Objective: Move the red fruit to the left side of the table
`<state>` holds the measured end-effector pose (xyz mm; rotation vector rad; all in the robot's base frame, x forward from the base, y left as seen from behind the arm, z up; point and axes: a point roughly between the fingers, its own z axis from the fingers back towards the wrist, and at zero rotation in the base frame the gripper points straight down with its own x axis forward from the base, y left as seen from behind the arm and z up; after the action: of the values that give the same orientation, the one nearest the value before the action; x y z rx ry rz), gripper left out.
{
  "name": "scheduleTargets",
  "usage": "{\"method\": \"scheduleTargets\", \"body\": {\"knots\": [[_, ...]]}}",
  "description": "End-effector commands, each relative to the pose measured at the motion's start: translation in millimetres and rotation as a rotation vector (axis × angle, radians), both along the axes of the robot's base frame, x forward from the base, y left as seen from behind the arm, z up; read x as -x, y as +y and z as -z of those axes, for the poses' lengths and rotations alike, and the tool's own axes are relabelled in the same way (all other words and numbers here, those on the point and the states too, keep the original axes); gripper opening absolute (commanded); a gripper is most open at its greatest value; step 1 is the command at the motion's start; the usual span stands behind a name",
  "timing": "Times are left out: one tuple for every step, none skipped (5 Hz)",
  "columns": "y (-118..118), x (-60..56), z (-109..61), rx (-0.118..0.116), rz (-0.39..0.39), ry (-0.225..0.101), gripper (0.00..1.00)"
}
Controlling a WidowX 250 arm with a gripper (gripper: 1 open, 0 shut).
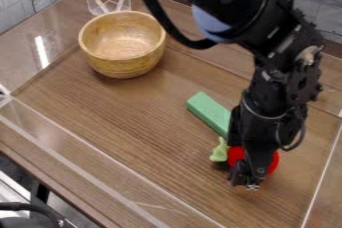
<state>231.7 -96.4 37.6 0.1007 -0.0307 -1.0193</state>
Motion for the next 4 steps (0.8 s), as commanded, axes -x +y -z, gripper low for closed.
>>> {"method": "scheduleTargets", "body": {"knots": [[6,-3.4,1.5,0.015,-0.024,-0.022,1.00],[12,-2.0,-1.2,0.011,0.013,-0.023,1.00],[16,0.0,-5.7,0.005,0.054,-0.023,1.00],[14,2.2,-10.2,0.000,0.097,-0.019,0.00]]}}
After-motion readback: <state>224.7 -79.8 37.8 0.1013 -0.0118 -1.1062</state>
